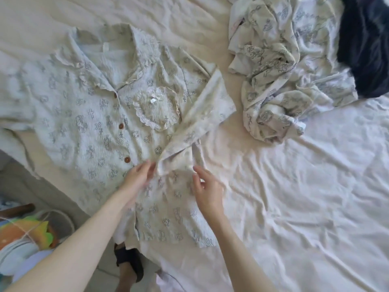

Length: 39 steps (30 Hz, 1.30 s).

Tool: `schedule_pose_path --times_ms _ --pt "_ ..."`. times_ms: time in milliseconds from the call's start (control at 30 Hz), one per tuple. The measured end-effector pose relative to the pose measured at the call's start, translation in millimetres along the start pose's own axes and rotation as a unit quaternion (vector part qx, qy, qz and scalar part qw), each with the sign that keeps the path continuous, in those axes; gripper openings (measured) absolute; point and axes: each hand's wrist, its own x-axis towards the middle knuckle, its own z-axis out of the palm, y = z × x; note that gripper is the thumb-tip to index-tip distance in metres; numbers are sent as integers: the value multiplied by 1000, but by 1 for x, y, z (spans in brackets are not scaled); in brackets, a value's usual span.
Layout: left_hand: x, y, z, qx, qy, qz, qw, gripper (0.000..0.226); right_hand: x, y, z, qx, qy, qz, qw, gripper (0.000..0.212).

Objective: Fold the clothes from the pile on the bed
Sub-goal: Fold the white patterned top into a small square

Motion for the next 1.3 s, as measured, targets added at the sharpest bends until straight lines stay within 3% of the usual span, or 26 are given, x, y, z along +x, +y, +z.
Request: schedule_pose_path --times_ms 67,133,200,267,333,433,500,567,633,700,767,833,900,967,1067,1133,1200,1300 --pt "-2 7 4 -94 -69 -20 993 36 -11 22 3 -30 20 38 999 38" --pt "1 16 16 -97 -93 -28 991 30 -15 46 1 -201 -20 -1 979 51" --pt "7 24 31 -50 -30 -31 998 23 -13 64 -1 -306 -86 -8 948 60" --pt "10 31 41 13 61 -13 998 12 -8 73 -1 -341 -121 3 932 63" --pt "4 38 37 95 148 70 982 11 -2 75 -2 -352 -136 10 926 64" --pt "-28 44 -1 211 230 293 903 15 1 75 0 -364 -140 21 920 64" --pt "-51 35 -37 328 291 409 800 21 1 74 1 -364 -147 29 919 65" --pt "-71 14 -67 434 335 451 704 22 0 72 1 -363 -146 32 920 64" --pt "-85 -14 -82 516 321 420 674 24 0 65 2 -350 -142 36 925 62" --pt "-88 -37 -86 605 223 320 694 32 1 53 4 -313 -131 62 939 54" --pt "-82 -50 -88 681 94 152 711 35 4 37 5 -259 -103 97 955 39" --pt "-63 -56 -94 676 15 81 733 39 9 20 6 -229 -53 116 965 33" --pt "-42 -44 -95 622 -25 98 776 38 16 -2 6 -195 22 114 974 33" --pt "-16 -23 -94 500 -2 174 848 36 26 -25 6 -136 80 95 983 28" --pt "25 20 -85 311 11 218 925 41 58 -58 10 48 83 143 985 18" --pt "51 44 -75 256 0 205 945 47 83 -69 13 153 56 198 966 26" --pt "68 53 -67 271 -42 174 946 50 101 -74 19 196 44 233 952 39" --pt "65 40 -68 266 -118 165 942 32 113 -77 30 259 81 258 927 42"
